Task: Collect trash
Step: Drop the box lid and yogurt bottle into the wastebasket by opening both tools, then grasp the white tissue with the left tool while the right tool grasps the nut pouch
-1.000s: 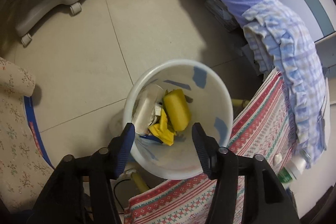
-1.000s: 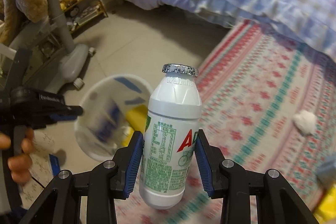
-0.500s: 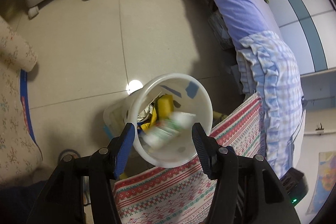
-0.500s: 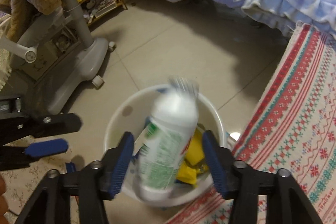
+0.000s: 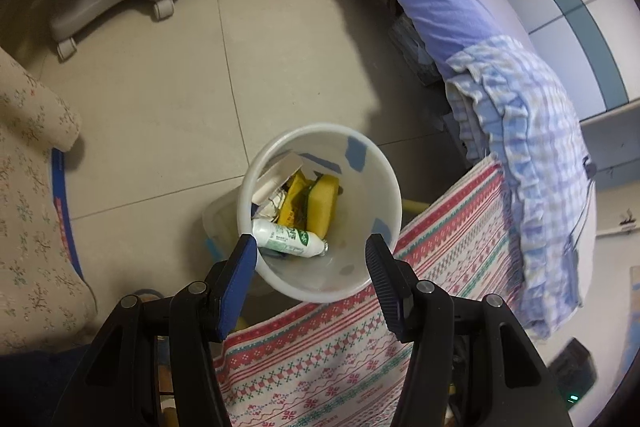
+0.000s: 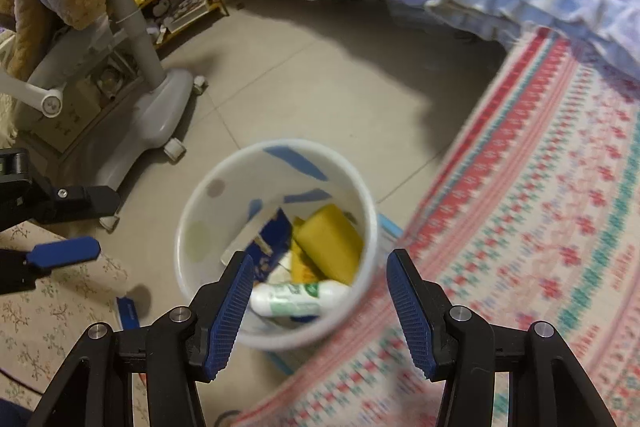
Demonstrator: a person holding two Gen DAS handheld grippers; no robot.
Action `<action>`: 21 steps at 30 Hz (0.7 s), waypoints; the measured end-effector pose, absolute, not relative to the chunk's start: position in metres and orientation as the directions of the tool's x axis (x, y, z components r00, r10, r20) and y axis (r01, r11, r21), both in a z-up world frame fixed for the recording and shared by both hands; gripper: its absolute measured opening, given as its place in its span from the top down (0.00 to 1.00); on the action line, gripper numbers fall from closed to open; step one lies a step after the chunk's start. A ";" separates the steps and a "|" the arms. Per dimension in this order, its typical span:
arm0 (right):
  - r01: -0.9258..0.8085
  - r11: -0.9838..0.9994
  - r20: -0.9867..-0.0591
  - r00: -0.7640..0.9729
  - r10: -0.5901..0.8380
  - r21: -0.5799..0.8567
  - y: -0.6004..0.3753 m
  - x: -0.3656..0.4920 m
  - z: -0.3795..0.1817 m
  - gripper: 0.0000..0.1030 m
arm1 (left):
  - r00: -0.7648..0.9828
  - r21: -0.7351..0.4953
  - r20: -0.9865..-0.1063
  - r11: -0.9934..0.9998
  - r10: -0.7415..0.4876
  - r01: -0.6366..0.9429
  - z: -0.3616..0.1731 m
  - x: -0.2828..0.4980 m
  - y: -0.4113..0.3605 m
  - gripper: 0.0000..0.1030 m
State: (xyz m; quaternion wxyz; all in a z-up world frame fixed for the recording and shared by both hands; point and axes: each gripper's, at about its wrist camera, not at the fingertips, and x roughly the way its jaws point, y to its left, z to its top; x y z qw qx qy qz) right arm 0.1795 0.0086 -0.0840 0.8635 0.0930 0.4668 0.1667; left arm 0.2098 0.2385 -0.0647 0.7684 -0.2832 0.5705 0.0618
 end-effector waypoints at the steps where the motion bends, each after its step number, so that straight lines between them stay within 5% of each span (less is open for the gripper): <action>1: -0.196 0.928 -0.776 0.509 0.372 0.316 0.001 0.175 -0.081 0.41 | 0.346 -0.333 -0.919 0.845 -0.191 -0.418 -0.061 0.207 0.232 0.42; 7: -0.154 0.937 -0.774 0.531 0.345 0.312 -0.054 0.141 -0.053 0.41 | 0.543 -0.203 -0.839 0.913 0.024 -0.354 0.003 0.176 0.192 0.42; 21: 0.081 0.958 -0.743 0.651 0.158 0.275 -0.250 0.062 0.002 0.33 | 0.513 -0.313 -0.833 0.940 -0.205 -0.132 0.036 0.123 0.078 0.42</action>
